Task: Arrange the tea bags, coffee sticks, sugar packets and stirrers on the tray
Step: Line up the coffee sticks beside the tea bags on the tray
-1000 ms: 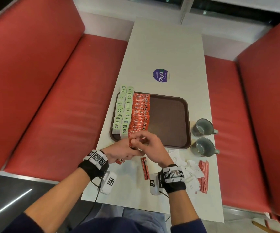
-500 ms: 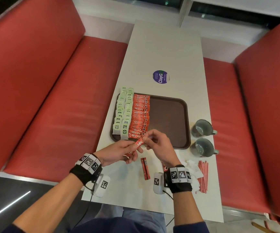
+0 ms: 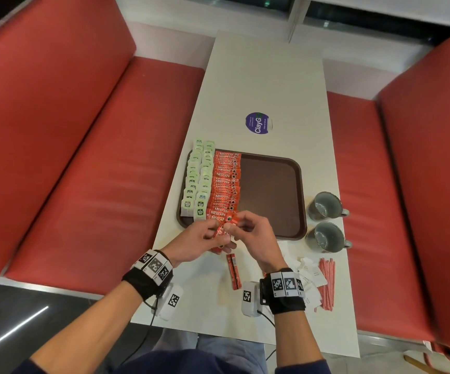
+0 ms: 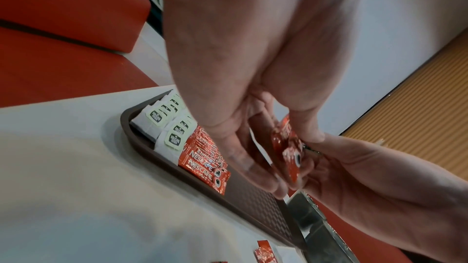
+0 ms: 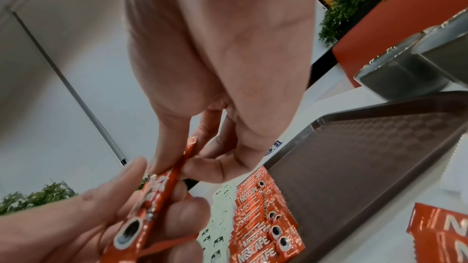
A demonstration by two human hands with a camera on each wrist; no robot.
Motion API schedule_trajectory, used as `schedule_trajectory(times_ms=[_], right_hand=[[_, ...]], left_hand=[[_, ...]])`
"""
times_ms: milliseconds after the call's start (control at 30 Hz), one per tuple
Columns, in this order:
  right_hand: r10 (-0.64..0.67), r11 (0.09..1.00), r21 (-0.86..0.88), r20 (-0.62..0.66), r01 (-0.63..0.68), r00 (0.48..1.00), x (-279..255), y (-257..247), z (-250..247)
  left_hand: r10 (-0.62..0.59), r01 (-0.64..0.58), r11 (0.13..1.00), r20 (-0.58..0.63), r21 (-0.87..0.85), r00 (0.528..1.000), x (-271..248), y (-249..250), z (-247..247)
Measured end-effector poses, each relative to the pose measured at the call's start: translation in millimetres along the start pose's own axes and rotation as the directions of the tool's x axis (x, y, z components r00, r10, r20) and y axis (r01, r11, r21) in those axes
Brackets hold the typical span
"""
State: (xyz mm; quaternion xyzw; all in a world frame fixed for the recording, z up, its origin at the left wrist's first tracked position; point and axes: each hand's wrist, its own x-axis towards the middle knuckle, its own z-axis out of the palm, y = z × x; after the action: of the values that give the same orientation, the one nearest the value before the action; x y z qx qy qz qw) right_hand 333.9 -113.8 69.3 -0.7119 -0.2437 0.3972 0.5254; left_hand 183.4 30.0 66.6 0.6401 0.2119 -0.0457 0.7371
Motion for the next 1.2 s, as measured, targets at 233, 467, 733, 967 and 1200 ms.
schedule_trajectory(times_ms=[233, 467, 733, 967, 1200], right_hand=[[0.039, 0.993, 0.116, -0.109, -0.026, 0.993, -0.1, 0.0, 7.4], [0.082, 0.978, 0.2, -0.093, -0.062, 0.992, -4.0, 19.2, 27.0], [0.07, 0.989, 0.133, -0.093, -0.057, 0.993, 1.6, 14.5, 35.8], [-0.012, 0.945, -0.327, -0.109, -0.024, 0.994, 17.3, 34.0, -0.9], [-0.023, 0.832, -0.554, -0.066, -0.017, 0.998, 60.2, 49.1, -14.7]], left_hand=[[0.027, -0.021, 0.998, -0.104, 0.055, 0.994, 5.3, -2.1, -5.0], [0.056, -0.07, 0.997, -0.31, -0.037, 0.949, 10.7, -11.9, -0.5], [-0.02, -0.071, 0.986, -0.526, -0.153, 0.85, 15.4, -16.1, 3.1], [-0.04, -0.091, 0.98, -0.617, -0.179, 0.786, 18.3, -14.0, -34.9], [-0.061, 0.012, 0.993, -0.436, -0.115, 0.898, 6.5, -29.3, -41.5]])
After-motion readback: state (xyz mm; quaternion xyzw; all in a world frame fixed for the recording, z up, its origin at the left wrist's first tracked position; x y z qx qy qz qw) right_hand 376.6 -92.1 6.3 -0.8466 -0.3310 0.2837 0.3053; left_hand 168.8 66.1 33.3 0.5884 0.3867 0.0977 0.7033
